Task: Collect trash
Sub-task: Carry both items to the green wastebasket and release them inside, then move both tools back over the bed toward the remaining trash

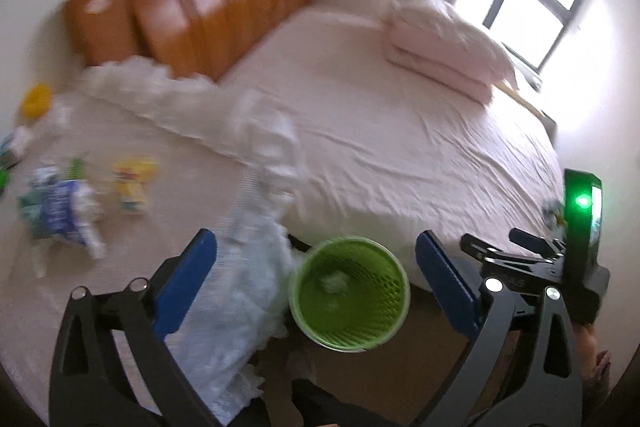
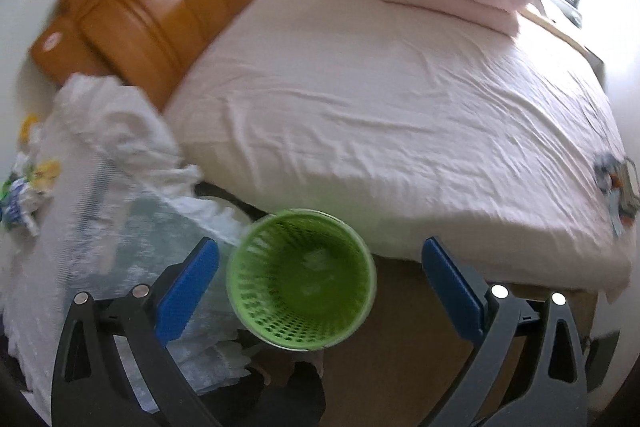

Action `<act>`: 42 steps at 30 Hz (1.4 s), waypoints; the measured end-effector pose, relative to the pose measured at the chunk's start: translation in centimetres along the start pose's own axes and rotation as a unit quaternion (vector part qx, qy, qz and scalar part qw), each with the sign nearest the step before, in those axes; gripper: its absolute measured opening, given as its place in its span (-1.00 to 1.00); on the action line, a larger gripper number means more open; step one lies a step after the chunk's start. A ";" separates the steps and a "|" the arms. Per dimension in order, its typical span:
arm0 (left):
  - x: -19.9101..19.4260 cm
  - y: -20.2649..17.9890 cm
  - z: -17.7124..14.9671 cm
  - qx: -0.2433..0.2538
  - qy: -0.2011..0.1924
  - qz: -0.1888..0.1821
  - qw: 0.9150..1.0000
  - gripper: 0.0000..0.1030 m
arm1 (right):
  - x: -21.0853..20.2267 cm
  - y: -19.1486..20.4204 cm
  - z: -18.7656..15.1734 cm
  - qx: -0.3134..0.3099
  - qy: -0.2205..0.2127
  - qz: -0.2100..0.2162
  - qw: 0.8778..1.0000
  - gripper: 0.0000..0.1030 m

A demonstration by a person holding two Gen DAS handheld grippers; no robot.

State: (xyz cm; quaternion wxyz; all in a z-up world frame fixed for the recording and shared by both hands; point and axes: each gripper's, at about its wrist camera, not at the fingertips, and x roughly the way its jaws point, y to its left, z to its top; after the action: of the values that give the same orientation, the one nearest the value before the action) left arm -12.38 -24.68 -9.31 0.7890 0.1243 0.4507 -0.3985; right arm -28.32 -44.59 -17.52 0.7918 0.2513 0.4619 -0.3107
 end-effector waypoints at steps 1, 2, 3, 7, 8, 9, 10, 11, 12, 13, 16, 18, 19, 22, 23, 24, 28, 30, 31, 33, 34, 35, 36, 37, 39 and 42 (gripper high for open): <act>-1.0 1.3 0.0 -0.011 -0.010 0.014 1.000 0.85 | -0.4 0.8 0.3 -0.007 -0.004 0.008 1.000 0.95; -2.0 2.8 -0.1 -0.023 -0.021 0.029 0.999 0.85 | -0.9 2.0 0.5 -0.018 -0.011 0.019 1.000 0.95; -3.0 4.3 -0.3 -0.036 -0.032 0.047 0.998 0.85 | -1.4 3.2 0.8 -0.029 -0.018 0.030 0.999 0.95; -6.5 8.8 -1.4 -0.072 -0.064 0.107 0.990 0.85 | -4.0 9.2 1.9 -0.087 -0.051 0.075 0.992 0.95; -7.3 10.1 -1.8 -0.080 -0.070 0.124 0.987 0.85 | -4.5 10.4 2.1 -0.099 -0.056 0.087 0.990 0.95; -8.0 11.1 -2.1 -0.087 -0.073 0.139 0.984 0.85 | -5.1 12.2 2.3 -0.115 -0.062 0.103 0.986 0.95; -8.7 12.4 -2.6 -0.097 -0.077 0.154 0.980 0.85 | -5.3 13.1 2.3 -0.122 -0.064 0.109 0.984 0.95; -9.3 13.6 -3.0 -0.109 -0.080 0.163 0.977 0.85 | -5.6 14.4 2.4 -0.132 -0.067 0.119 0.982 0.95; -9.7 14.4 -3.3 -0.118 -0.080 0.166 0.976 0.85 | -5.9 16.0 2.4 -0.147 -0.071 0.130 0.978 0.95; -10.2 15.8 -3.8 -0.135 -0.081 0.169 0.973 0.85 | -5.9 16.8 2.4 -0.153 -0.071 0.135 0.976 0.95; -10.8 17.6 -5.0 -0.161 -0.082 0.174 0.968 0.85 | -6.2 20.0 2.3 -0.181 -0.073 0.154 0.969 0.95; -11.0 18.4 -5.5 -0.170 -0.083 0.180 0.965 0.85 | -6.6 21.3 2.1 -0.195 -0.077 0.159 0.965 0.95; -11.2 19.0 -5.6 -0.173 -0.084 0.183 0.964 0.85 | -6.9 21.8 2.0 -0.201 -0.080 0.158 0.963 0.95; -11.8 19.2 -6.1 -0.178 -0.089 0.185 0.962 0.85 | -7.9 22.2 1.9 -0.211 -0.093 0.154 0.961 0.95; -12.0 19.2 -6.2 -0.179 -0.092 0.183 0.962 0.85 | -8.2 22.2 2.1 -0.212 -0.099 0.148 0.961 0.95; -12.1 19.4 -6.2 -0.179 -0.094 0.183 0.962 0.85 | -8.6 22.0 2.2 -0.211 -0.106 0.142 0.961 0.95; -11.9 19.7 -6.4 -0.180 -0.091 0.175 0.964 0.85 | -9.1 20.5 3.0 -0.193 -0.116 0.120 0.967 0.95; -11.7 19.8 -6.5 -0.182 -0.088 0.171 0.964 0.85 | -8.9 19.6 3.4 -0.182 -0.115 0.110 0.970 0.95; -11.5 19.9 -6.5 -0.183 -0.086 0.168 0.965 0.85 | -8.9 19.2 3.5 -0.177 -0.115 0.105 0.972 0.95; -11.4 20.1 -6.7 -0.182 -0.084 0.167 0.965 0.85 | -8.8 18.6 3.6 -0.168 -0.113 0.098 0.974 0.95; -11.2 20.2 -6.7 -0.181 -0.083 0.167 0.966 0.85 | -8.7 18.5 3.7 -0.165 -0.112 0.096 0.975 0.95; -11.0 20.4 -6.7 -0.180 -0.081 0.168 0.966 0.85 | -8.5 18.4 3.7 -0.163 -0.110 0.095 0.976 0.95; -10.7 20.7 -6.7 -0.178 -0.077 0.168 0.966 0.85 | -8.3 18.4 3.7 -0.162 -0.108 0.094 0.976 0.95; -10.4 20.9 -6.7 -0.176 -0.075 0.170 0.967 0.85 | -8.2 18.5 3.7 -0.162 -0.106 0.094 0.977 0.95; -9.7 21.6 -6.6 -0.171 -0.068 0.175 0.967 0.85 | -7.5 19.2 3.6 -0.165 -0.097 0.094 0.977 0.95; -7.7 23.2 -6.5 -0.157 -0.051 0.186 0.969 0.85 | -6.2 20.5 3.4 -0.170 -0.081 0.100 0.977 0.95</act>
State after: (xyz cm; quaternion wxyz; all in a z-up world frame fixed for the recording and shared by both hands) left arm -1.32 -2.01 -10.47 0.8810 0.0602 0.4354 -0.1750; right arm -13.89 -31.37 -8.19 0.8846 0.1316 0.4152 -0.1664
